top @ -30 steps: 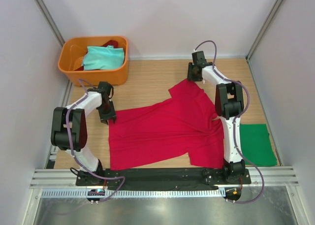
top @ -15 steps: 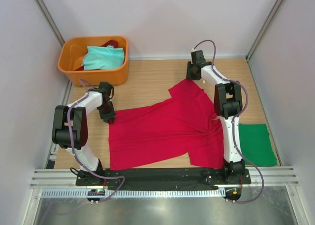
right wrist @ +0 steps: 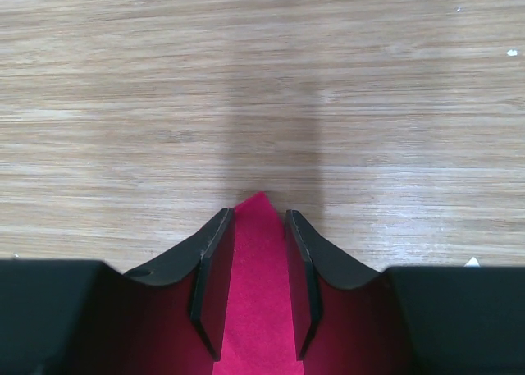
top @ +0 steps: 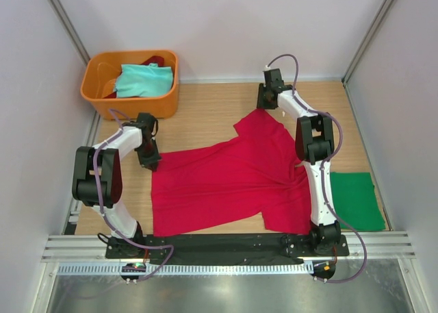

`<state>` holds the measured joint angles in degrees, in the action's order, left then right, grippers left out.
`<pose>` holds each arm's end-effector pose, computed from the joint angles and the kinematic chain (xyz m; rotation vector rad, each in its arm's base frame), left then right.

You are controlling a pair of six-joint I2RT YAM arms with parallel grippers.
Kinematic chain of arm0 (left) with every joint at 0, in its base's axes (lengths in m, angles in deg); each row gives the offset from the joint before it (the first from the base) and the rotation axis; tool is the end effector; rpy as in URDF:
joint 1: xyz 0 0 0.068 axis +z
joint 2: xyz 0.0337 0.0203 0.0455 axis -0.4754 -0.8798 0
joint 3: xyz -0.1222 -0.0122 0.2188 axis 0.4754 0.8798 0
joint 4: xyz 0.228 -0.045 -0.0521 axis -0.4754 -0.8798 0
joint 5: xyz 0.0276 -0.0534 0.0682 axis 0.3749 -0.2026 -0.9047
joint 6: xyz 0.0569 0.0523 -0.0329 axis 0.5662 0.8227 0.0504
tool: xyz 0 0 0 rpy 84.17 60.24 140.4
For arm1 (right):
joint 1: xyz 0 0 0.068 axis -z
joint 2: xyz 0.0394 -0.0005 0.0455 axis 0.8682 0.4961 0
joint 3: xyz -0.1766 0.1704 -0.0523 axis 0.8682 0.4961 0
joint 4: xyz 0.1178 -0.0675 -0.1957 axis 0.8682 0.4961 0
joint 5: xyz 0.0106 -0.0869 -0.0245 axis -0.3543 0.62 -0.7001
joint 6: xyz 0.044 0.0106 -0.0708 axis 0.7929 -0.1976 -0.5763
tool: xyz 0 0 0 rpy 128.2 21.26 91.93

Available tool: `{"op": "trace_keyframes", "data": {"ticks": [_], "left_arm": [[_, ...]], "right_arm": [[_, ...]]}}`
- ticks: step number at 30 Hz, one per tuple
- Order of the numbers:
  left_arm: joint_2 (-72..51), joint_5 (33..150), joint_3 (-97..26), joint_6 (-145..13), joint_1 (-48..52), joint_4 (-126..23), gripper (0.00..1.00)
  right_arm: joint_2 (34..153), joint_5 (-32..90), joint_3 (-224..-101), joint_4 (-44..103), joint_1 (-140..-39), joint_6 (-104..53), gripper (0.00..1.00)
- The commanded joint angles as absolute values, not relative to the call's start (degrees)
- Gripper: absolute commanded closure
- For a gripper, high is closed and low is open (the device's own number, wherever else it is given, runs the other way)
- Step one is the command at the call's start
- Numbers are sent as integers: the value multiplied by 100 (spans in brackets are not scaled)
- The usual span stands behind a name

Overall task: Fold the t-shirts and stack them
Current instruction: Flatten the tshirt out

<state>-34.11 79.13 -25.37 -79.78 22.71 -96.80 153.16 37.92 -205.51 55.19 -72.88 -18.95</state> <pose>0.2939 -0.0240 0.1212 -0.5077 2.9158 0.0351 0.5185 0.1139 0.1293 0.0356 2.4223 0.1735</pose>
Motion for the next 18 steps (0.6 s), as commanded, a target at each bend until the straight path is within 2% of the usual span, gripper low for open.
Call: {"op": "trace_keyframes", "data": {"ticks": [1, 3, 4, 6, 10, 18], "left_arm": [[-3398, 7863, -2773, -7948, 2337, -9676, 100], [-3389, 7863, -2774, -7948, 2355, -9676, 100], [-3372, 7872, -2782, -7948, 2364, -9667, 100], [-3354, 7907, -2808, -7966, 2390, -9693, 100], [-3310, 8100, -2931, -8036, 2521, -9790, 100], [-3442, 8751, -3608, -8176, 2821, -9904, 100]], "right_arm": [[15472, 3759, -20792, 5588, -7335, -1906, 63], [15490, 3759, -20775, 5606, -7335, -1906, 66], [15507, 3785, -20775, 5615, -7335, -1906, 77], [15543, 3838, -20801, 5650, -7326, -1898, 92], [15499, 4232, -20836, 5554, -7335, -1819, 99], [14867, 4893, -20766, 4895, -7186, -1528, 99]]}}
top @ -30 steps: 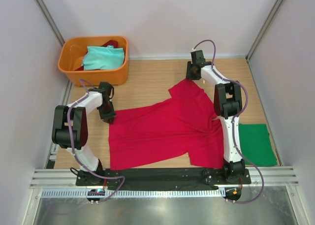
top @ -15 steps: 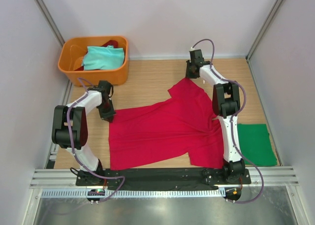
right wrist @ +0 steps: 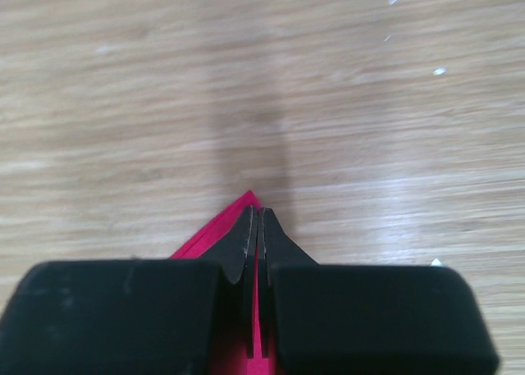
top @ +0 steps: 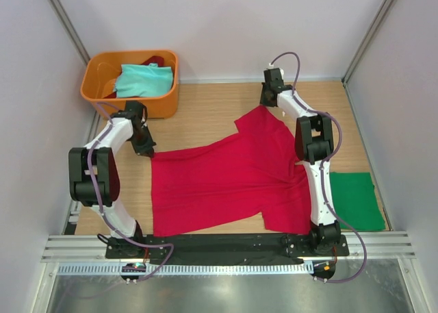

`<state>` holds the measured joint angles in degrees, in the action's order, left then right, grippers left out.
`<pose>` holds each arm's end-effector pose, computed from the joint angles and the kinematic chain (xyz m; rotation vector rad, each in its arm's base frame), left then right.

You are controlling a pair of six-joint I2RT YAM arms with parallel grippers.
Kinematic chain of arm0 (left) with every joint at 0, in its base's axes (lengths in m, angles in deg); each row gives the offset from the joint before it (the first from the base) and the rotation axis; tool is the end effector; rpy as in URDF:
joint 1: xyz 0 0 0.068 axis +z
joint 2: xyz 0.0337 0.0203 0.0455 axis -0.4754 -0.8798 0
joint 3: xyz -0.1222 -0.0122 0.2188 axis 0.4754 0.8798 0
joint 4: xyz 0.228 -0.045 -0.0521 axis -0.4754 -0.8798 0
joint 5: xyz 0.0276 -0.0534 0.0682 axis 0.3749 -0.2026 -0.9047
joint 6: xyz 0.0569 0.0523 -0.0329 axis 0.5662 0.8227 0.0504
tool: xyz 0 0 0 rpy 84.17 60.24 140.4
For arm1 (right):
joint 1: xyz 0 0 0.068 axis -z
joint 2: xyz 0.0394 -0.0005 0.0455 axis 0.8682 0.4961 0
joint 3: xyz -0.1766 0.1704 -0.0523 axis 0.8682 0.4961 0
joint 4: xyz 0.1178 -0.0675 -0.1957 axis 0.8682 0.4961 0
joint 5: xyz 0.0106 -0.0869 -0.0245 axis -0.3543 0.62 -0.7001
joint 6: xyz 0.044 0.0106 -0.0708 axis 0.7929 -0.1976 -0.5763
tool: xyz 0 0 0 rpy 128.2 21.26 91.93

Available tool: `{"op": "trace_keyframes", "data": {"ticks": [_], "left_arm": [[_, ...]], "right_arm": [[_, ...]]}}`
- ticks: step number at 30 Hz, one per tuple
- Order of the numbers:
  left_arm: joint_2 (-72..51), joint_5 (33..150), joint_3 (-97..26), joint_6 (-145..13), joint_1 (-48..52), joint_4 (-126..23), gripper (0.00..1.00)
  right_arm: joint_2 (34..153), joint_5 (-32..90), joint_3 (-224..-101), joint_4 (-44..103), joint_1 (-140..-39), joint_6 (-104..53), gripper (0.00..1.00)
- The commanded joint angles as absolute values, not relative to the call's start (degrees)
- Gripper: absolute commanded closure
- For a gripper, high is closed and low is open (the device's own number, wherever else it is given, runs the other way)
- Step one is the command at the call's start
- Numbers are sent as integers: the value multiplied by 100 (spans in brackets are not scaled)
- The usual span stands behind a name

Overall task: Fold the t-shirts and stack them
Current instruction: Flatten the tshirt out

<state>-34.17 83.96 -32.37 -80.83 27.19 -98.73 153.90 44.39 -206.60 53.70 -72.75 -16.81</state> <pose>0.3163 -0.0076 0.1499 -0.6224 2.8259 -0.1066 0.5256 0.1058 0.1319 0.1360 2.3699 0.0660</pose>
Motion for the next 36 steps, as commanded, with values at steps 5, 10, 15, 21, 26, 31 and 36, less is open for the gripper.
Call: {"op": "trace_keyframes", "data": {"ticks": [5, 10, 15, 21, 26, 31, 36], "left_arm": [[-3820, 8971, -4090, -8396, 3032, -9790, 100], [-4259, 9006, -4513, -8598, 3155, -9570, 100], [-4821, 9085, -5031, -8809, 3208, -9447, 100], [-5182, 8980, -5541, -8976, 3216, -9333, 100], [-5376, 8628, -5946, -8976, 3251, -9333, 100], [-5455, 8558, -6270, -8950, 3260, -9219, 100], [-5596, 8769, -6623, -9055, 3260, -9192, 100]], "right_arm": [[14690, 4998, -20784, 4490, -7124, -1625, 99], [14716, 4963, -20950, 4139, -7028, -1651, 99], [14822, 4911, -21073, 3814, -6887, -1415, 99], [15208, 4656, -21539, 3673, -6843, -1265, 99], [15341, 4603, -21689, 3506, -6817, -1203, 99], [15455, 4436, -21821, 3523, -6799, -1230, 99], [15481, 4348, -21795, 3585, -6773, -1238, 99]]}}
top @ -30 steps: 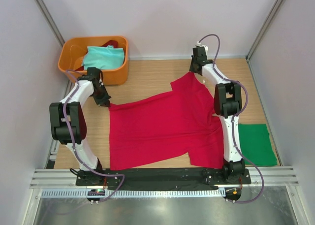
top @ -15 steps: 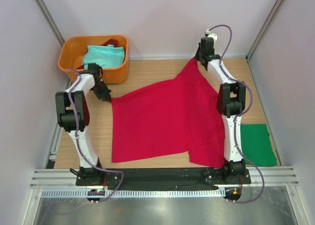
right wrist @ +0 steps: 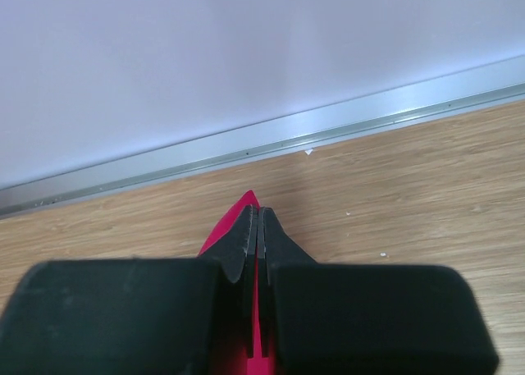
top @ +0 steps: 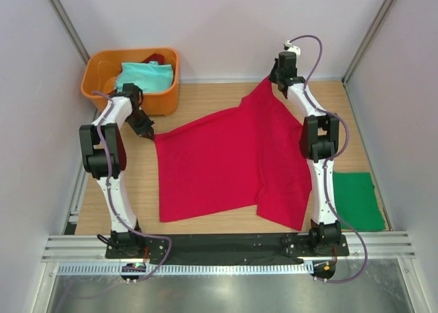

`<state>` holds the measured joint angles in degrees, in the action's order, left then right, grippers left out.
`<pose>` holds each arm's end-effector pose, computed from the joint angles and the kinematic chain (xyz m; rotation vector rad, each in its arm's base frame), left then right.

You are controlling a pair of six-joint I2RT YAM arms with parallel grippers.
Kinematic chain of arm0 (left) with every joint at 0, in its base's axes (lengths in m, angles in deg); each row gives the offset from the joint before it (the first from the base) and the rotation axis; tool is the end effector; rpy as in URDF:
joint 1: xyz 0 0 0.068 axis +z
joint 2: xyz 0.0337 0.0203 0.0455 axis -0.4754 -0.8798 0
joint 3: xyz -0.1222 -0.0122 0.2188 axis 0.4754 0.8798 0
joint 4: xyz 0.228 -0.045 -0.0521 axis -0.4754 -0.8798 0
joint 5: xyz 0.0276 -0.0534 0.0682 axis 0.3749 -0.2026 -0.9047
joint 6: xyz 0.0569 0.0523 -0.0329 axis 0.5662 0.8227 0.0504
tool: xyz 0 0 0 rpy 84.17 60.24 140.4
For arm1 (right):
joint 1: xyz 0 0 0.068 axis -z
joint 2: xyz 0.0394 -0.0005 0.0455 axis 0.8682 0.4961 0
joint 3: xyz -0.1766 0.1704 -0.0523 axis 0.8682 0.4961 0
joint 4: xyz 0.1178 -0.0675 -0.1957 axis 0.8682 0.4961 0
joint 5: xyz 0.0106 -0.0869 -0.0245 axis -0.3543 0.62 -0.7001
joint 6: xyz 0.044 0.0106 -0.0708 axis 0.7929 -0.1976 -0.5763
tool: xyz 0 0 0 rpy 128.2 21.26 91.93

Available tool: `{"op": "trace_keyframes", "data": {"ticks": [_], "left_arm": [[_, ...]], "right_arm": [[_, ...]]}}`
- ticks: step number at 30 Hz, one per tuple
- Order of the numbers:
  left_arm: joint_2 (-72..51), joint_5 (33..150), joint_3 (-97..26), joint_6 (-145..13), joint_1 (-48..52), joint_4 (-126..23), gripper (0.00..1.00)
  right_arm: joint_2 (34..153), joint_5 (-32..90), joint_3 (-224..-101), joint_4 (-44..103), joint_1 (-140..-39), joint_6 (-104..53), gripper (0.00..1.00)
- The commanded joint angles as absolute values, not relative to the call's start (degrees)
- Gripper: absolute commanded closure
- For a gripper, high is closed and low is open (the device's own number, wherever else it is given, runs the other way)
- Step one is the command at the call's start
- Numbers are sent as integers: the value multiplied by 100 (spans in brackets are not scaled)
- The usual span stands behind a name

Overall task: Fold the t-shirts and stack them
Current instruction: Flatten the tshirt out

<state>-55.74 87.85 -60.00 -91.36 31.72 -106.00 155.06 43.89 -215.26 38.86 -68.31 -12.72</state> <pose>0.4029 0.0174 0.1420 -0.9895 2.7599 -0.2132 0.5692 0.0706 0.2042 0.2915 1.9727 0.1808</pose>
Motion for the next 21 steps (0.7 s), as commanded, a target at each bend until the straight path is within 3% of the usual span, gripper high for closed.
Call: {"op": "trace_keyframes", "data": {"ticks": [1, 9, 13, 17, 19, 21], "left_arm": [[-5587, 8777, -6684, -9073, 3260, -9166, 100], [-5604, 8794, -7001, -9327, 3269, -8990, 100], [-5455, 8917, -6458, -9582, 3269, -8403, 96], [-5192, 8874, -5868, -9671, 3269, -7646, 81], [-5156, 8944, -5684, -9618, 3260, -7278, 67], [-5182, 9110, -5639, -9601, 3269, -7285, 65]], "right_arm": [[15490, 4339, -21768, 3585, -6781, -1230, 99], [15472, 4348, -21672, 3444, -6773, -1159, 98], [15455, 4366, -21584, 3400, -6746, -993, 97], [15481, 4322, -21557, 3409, -6746, -870, 93], [15516, 4269, -21636, 3584, -6737, -834, 91], [15490, 4217, -21610, 3803, -6729, -799, 86]]}}
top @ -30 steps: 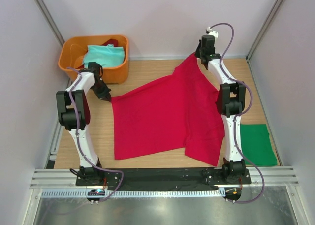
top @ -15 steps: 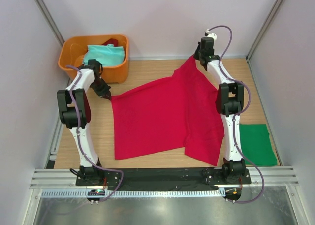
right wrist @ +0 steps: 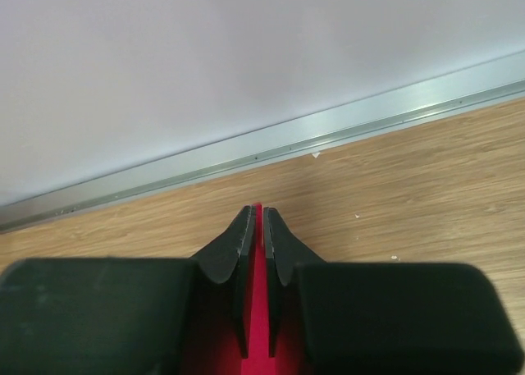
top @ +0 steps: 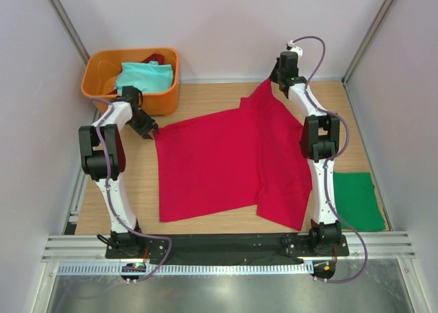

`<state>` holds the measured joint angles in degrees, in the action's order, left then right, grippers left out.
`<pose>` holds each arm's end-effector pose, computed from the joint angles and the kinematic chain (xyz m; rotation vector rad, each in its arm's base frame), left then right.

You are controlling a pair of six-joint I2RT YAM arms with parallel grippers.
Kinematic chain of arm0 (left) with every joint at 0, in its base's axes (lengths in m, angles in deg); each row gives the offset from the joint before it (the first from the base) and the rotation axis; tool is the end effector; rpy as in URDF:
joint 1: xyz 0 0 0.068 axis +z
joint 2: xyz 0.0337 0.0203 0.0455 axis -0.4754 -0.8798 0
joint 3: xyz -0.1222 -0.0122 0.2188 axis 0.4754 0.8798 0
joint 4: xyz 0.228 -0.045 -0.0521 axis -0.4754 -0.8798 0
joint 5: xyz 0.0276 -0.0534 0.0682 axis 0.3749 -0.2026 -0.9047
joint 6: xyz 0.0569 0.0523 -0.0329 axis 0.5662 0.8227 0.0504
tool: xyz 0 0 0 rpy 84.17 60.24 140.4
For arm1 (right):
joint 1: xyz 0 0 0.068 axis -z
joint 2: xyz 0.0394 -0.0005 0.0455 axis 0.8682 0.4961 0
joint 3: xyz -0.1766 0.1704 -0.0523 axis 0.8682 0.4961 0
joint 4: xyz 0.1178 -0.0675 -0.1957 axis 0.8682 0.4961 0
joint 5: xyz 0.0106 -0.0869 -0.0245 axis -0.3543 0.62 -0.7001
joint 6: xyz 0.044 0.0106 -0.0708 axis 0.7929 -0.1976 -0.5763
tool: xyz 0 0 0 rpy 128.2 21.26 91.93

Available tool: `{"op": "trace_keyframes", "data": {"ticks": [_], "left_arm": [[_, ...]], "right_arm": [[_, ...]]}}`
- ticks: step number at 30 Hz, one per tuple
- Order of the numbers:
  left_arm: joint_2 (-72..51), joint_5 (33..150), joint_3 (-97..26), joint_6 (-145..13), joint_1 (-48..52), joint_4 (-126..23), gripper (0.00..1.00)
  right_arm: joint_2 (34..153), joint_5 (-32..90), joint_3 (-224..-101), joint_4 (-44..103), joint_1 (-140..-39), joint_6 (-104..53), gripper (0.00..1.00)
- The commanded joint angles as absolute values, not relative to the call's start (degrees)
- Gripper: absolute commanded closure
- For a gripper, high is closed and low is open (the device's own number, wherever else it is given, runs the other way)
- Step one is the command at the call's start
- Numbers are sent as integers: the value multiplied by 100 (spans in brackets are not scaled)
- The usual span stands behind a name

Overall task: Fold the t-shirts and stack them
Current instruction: Flatten the tshirt out

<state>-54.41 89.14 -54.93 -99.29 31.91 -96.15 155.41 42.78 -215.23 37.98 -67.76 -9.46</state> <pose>0.4103 0.0176 0.1348 -1.1351 2.6048 -0.3099 0.5713 0.0668 0.2026 0.3445 1.9594 0.2325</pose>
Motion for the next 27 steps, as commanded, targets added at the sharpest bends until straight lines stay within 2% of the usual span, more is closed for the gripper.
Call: {"op": "trace_keyframes", "data": {"ticks": [1, 4, 6, 12, 15, 21, 23, 24, 25, 27], "left_arm": [[-5156, 9190, -5560, -9592, 3269, -7241, 60], [-4885, 9235, -4999, -9627, 3269, -7014, 49], [-4595, 9182, -4543, -9618, 3269, -6890, 45], [-3857, 9400, -3584, -9267, 3269, -6407, 44], [-3462, 9524, -3136, -9100, 3260, -6134, 39], [-2933, 9656, -2503, -8959, 3243, -6019, 39], [-2713, 9595, -2344, -8880, 3208, -5949, 46], [-2669, 9595, -2273, -8845, 3199, -5932, 55], [-2669, 9604, -2273, -8810, 3181, -5966, 73], [-2677, 9612, -2290, -8809, 3173, -6036, 85]], "right_arm": [[15455, 4216, -21601, 3883, -6729, -782, 84], [15306, 4164, -21479, 4234, -6737, -720, 76], [15183, 4164, -21338, 4436, -6737, -737, 73], [14910, 4225, -21285, 5166, -6737, -1009, 68], [14691, 4243, -21057, 5281, -6729, -1089, 66], [14357, 4243, -20644, 5413, -6737, -1229, 65], [14286, 4243, -20530, 5404, -6737, -1247, 65], [14251, 4243, -20424, 5404, -6729, -1238, 65], [14190, 4199, -20397, 5421, -6729, -1230, 64], [14137, 4120, -20292, 5448, -6729, -1160, 64]]}}
